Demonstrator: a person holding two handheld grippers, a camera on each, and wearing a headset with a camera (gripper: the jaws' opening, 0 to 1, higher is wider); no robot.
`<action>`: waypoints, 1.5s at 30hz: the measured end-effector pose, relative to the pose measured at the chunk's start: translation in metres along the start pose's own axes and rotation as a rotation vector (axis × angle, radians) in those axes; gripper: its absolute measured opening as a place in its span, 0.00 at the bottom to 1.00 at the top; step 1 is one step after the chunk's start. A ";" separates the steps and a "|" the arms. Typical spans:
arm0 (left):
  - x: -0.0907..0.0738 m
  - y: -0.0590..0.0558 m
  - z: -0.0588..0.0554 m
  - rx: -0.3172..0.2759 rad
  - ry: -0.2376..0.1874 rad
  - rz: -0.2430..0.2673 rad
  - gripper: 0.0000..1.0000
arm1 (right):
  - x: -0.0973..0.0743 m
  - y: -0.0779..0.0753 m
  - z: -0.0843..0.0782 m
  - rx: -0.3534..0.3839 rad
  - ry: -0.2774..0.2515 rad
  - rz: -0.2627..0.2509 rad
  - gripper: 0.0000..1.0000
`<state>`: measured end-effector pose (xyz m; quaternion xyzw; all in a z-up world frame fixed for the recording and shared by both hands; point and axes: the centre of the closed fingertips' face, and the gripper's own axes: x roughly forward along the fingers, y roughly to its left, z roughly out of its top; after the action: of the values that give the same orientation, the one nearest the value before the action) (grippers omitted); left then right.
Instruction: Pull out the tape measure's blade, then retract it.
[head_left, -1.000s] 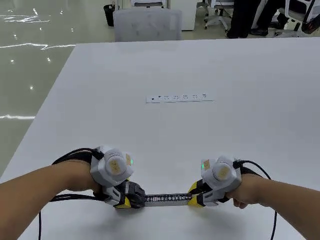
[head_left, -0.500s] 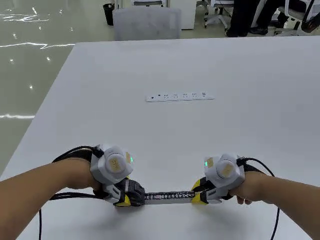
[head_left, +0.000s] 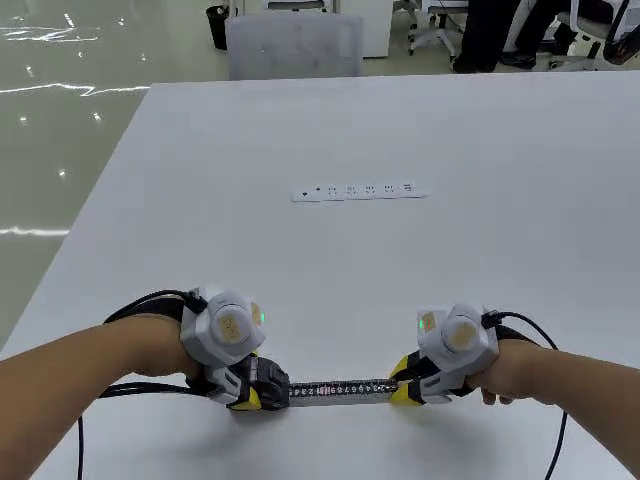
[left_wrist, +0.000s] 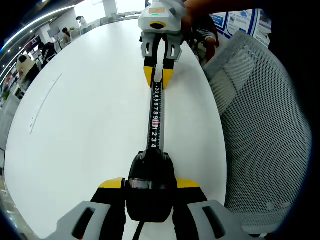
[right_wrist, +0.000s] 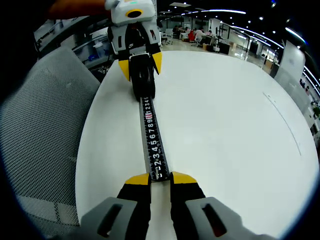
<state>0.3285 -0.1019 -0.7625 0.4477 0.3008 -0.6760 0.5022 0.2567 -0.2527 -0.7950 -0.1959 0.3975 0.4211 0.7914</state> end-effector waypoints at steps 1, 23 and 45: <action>0.000 0.000 0.000 0.000 0.000 0.000 0.33 | 0.000 0.000 -0.001 0.000 0.001 -0.001 0.12; 0.000 0.000 0.000 0.002 0.001 0.001 0.33 | -0.010 -0.003 -0.013 0.007 0.015 -0.010 0.12; 0.000 0.000 -0.001 -0.002 0.005 0.001 0.33 | -0.020 -0.006 -0.027 0.024 0.027 -0.019 0.12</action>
<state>0.3284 -0.1014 -0.7628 0.4489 0.3027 -0.6744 0.5021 0.2428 -0.2837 -0.7954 -0.1957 0.4111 0.4061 0.7923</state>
